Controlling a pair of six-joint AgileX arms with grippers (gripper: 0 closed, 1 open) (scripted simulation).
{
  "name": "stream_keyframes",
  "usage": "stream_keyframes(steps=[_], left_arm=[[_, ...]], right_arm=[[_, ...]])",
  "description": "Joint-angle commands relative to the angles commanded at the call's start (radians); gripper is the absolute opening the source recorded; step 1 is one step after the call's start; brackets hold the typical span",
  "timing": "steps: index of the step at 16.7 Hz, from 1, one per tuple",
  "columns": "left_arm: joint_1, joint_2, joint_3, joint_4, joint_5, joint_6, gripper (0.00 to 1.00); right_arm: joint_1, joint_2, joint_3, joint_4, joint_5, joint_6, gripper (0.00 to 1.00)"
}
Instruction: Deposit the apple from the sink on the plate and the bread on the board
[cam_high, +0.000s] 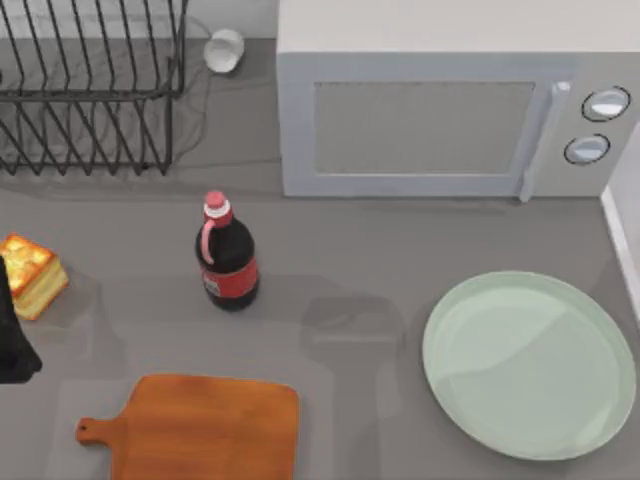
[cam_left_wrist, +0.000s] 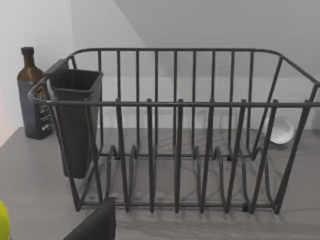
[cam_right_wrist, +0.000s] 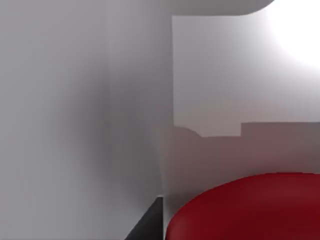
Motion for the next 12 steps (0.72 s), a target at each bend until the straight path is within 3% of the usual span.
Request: stream_keyframes(steps=[7, 12], left_arm=[[0.000, 0.000, 0.000, 0.000, 0.000, 0.000, 1.00], [0.000, 0.000, 0.000, 0.000, 0.000, 0.000, 1.00]], right_arm=[[0.002, -0.100, 0.040, -0.072, -0.017, 0.008, 0.00], [0.001, -0.202, 0.108, -0.289, -0.018, 0.007, 0.00]])
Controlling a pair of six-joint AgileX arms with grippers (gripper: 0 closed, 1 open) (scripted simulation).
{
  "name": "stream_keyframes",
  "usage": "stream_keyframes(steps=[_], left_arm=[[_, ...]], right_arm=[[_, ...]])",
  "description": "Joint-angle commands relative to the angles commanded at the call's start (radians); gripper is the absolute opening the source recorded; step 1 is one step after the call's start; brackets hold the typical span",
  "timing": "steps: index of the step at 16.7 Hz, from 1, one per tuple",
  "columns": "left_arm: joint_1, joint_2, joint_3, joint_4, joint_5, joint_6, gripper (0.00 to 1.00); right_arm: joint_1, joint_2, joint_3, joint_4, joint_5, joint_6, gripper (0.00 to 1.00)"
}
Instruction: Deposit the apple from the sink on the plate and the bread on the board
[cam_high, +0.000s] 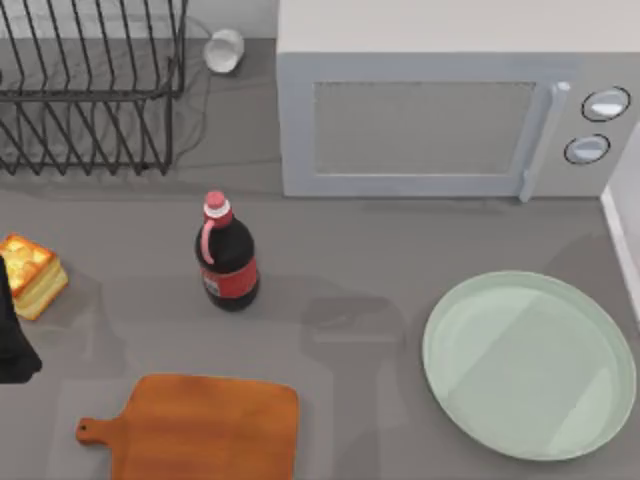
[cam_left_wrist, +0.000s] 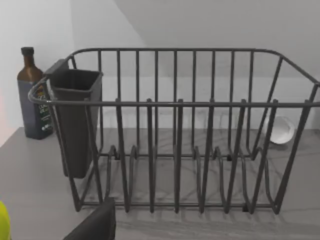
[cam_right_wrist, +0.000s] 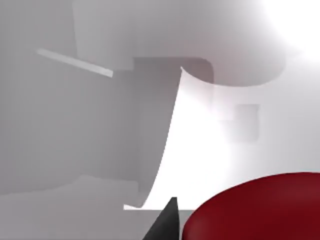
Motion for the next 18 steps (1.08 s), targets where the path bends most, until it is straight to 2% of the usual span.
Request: stream_keyframes(steps=[10, 18], left_arm=[[0.000, 0.000, 0.000, 0.000, 0.000, 0.000, 1.00], [0.000, 0.000, 0.000, 0.000, 0.000, 0.000, 1.00]], right_arm=[[0.027, -0.078, 0.037, -0.074, 0.001, 0.028, 0.00], [0.243, -0.207, -0.091, -0.218, 0.001, 0.260, 0.00]])
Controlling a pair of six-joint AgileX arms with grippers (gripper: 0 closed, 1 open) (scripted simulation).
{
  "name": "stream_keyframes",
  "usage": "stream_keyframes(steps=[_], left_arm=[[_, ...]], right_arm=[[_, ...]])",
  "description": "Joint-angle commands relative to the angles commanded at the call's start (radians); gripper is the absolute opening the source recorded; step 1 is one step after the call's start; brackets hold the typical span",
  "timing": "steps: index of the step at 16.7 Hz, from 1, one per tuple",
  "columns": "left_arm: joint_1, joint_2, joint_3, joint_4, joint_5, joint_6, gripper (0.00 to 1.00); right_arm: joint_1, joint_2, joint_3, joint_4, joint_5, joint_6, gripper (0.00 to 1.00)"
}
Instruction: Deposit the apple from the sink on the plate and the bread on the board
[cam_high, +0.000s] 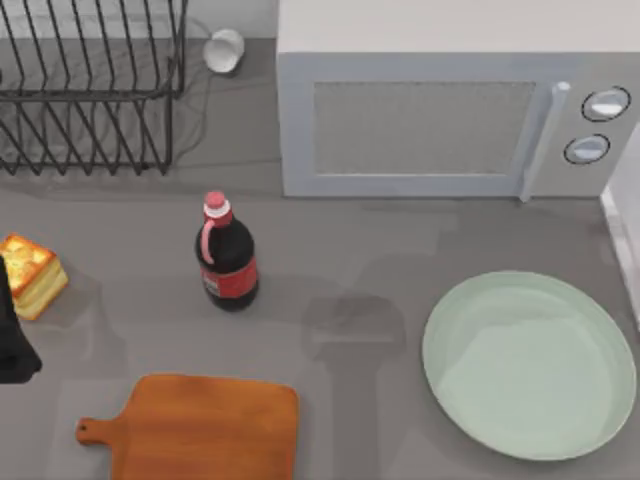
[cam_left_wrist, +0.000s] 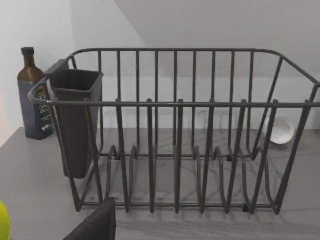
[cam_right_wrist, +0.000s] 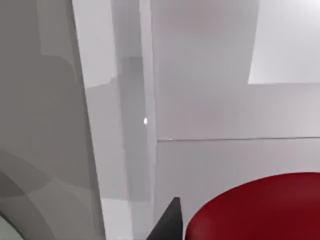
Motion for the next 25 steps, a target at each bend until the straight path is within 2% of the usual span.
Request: stream_keyframes(steps=[6, 13, 16, 21, 25], left_arm=[[0.000, 0.000, 0.000, 0.000, 0.000, 0.000, 1.00], [0.000, 0.000, 0.000, 0.000, 0.000, 0.000, 1.00], [0.000, 0.000, 0.000, 0.000, 0.000, 0.000, 1.00], [0.000, 0.000, 0.000, 0.000, 0.000, 0.000, 1.00], [0.000, 0.000, 0.000, 0.000, 0.000, 0.000, 1.00]], right_arm=[[0.248, -0.129, -0.106, -0.081, 0.001, 0.250, 0.00], [0.526, -0.276, -0.137, -0.092, 0.009, 0.504, 0.00], [0.584, -0.308, -0.140, -0.090, 0.011, 0.552, 0.00], [0.590, -0.311, -0.141, -0.089, 0.012, 0.557, 0.00], [0.590, -0.311, -0.141, -0.089, 0.012, 0.557, 0.30]])
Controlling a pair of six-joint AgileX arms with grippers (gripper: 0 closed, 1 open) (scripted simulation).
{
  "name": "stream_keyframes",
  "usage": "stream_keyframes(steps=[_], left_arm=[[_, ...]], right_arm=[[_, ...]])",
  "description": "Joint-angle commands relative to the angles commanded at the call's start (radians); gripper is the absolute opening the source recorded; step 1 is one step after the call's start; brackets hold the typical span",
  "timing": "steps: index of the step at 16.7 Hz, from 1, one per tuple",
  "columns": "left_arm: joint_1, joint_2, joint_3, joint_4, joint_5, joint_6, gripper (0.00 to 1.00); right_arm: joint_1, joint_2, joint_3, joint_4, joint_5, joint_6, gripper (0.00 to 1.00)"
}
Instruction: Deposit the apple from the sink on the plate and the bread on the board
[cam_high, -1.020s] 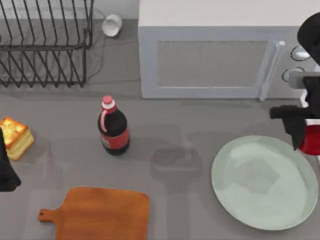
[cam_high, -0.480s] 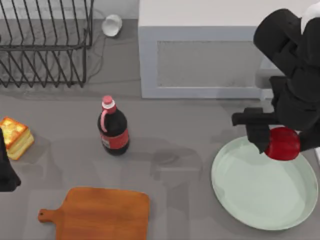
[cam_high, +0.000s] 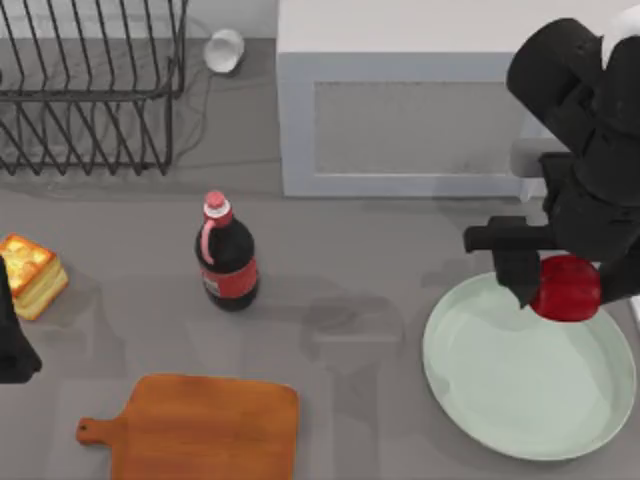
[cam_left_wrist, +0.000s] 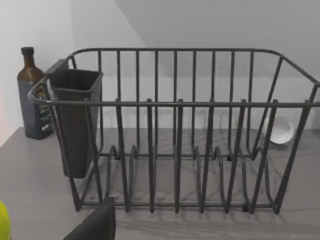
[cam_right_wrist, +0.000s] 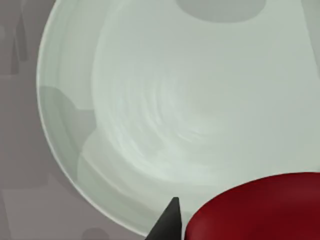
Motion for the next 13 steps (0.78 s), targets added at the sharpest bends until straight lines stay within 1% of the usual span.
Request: stream_keyframes(steps=[9, 10, 13], left_arm=[[0.000, 0.000, 0.000, 0.000, 0.000, 0.000, 1.00], [0.000, 0.000, 0.000, 0.000, 0.000, 0.000, 1.00], [0.000, 0.000, 0.000, 0.000, 0.000, 0.000, 1.00]], right_arm=[[0.000, 0.000, 0.000, 0.000, 0.000, 0.000, 0.98], [0.000, 0.000, 0.000, 0.000, 0.000, 0.000, 1.00], [0.000, 0.000, 0.000, 0.000, 0.000, 0.000, 1.00]])
